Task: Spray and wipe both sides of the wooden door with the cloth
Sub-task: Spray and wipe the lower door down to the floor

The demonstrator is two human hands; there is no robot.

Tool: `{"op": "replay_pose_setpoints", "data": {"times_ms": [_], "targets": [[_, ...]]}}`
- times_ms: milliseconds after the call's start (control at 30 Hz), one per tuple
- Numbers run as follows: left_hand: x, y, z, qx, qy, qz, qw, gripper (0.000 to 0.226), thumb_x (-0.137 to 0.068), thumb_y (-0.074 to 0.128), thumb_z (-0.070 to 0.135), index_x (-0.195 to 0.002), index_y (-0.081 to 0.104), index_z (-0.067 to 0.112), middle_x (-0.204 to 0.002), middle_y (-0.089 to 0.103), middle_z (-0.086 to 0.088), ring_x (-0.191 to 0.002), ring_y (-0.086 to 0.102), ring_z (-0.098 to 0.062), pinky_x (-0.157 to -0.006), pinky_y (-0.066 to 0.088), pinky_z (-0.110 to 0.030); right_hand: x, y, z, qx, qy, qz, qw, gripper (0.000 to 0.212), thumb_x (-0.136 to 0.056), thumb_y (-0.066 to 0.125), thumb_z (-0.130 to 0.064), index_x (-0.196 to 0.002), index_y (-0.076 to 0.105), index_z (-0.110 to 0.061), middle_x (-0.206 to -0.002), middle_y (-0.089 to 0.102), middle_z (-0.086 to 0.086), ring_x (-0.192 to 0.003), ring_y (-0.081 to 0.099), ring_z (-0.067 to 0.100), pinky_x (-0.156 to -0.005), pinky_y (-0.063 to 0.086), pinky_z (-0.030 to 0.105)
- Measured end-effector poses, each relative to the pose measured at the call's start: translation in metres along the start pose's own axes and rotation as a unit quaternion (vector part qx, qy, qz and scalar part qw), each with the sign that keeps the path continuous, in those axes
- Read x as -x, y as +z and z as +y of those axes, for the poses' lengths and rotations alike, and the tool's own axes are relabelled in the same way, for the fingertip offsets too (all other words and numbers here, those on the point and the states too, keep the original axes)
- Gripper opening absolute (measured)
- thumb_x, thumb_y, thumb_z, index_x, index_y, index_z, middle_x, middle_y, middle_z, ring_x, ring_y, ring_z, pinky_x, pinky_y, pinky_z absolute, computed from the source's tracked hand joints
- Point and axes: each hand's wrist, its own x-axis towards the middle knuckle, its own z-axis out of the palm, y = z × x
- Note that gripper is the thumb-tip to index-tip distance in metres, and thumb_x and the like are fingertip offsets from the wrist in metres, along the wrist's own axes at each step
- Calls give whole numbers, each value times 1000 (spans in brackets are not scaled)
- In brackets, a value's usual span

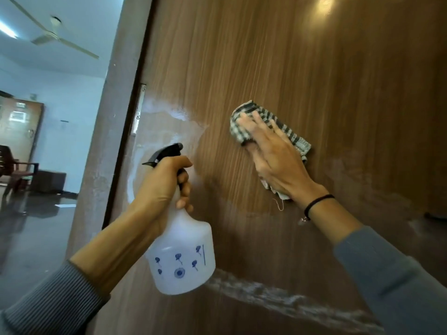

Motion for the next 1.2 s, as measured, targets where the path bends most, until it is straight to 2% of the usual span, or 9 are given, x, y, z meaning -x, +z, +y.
{"op": "replay_pose_setpoints", "data": {"times_ms": [100,200,333,500,700,900,1000,1133,1200], "targets": [[-2,-11,6,1,-3,18,1000,39,-93,57,28,-58,47,14,-53,52,-7,-31,31,-13,-38,39,-23,-30,3,-19,-138,87,61,985,44,-110,32,-31,-154,38,-25,-156,46,3,-149,32,14,-124,20,47],[-2,-20,10,2,11,31,999,35,-91,59,30,-61,51,13,-60,59,-8,-32,30,-13,-37,39,-22,-75,24,-37,-32,67,46,996,47,-110,25,-36,-155,36,-28,-162,36,-1,-154,17,12,-127,2,38],[-2,-30,10,-31,25,28,999,32,-90,59,28,-64,53,12,-64,62,-11,-32,28,-14,-39,39,-22,-77,62,-56,211,-72,3,975,53,-107,19,-44,-158,31,-33,-167,23,-3,-156,14,22,-125,9,50],[-3,-39,9,-77,37,19,996,32,-92,58,28,-65,54,10,-67,64,-13,-31,29,-13,-42,39,-24,-56,48,-34,216,-250,-94,939,54,-105,30,-43,-159,27,-36,-167,22,-3,-156,14,20,-126,12,48],[-15,-59,13,-72,36,7,997,39,-90,56,27,-55,54,10,-68,64,-18,-28,26,-17,-36,36,-27,-145,52,-60,215,28,16,976,55,-105,24,-43,-160,22,-34,-170,12,-5,-157,5,20,-125,-1,46],[-13,-74,13,-79,54,-3,995,38,-92,53,20,-59,49,3,-65,62,-25,-24,22,-18,-34,35,-24,-124,93,-112,239,-168,-67,954,54,-106,25,-41,-159,23,-36,-170,11,-4,-157,4,22,-126,3,50],[-7,-79,11,-89,78,5,993,30,-91,56,20,-65,54,6,-67,62,-26,-29,23,-20,-34,37,-28,-85,108,-125,214,-219,-100,947,54,-100,31,-41,-150,45,-28,-166,26,-1,-156,11,23,-125,10,52],[-1,-78,12,-88,69,13,994,35,-92,55,22,-63,53,2,-68,63,-28,-27,24,-21,-34,37,-27,-53,117,-128,98,-286,-18,953,29,-83,63,-18,-106,76,-7,-121,71,11,-131,56,33,-113,38,58],[3,-78,13,-92,61,12,994,38,-92,56,24,-60,54,4,-70,65,-27,-28,25,-22,-34,38,-27,-45,112,-127,41,-309,12,950,28,-84,53,-16,-93,77,-4,-108,74,14,-121,63,39,-105,45,63]]}}
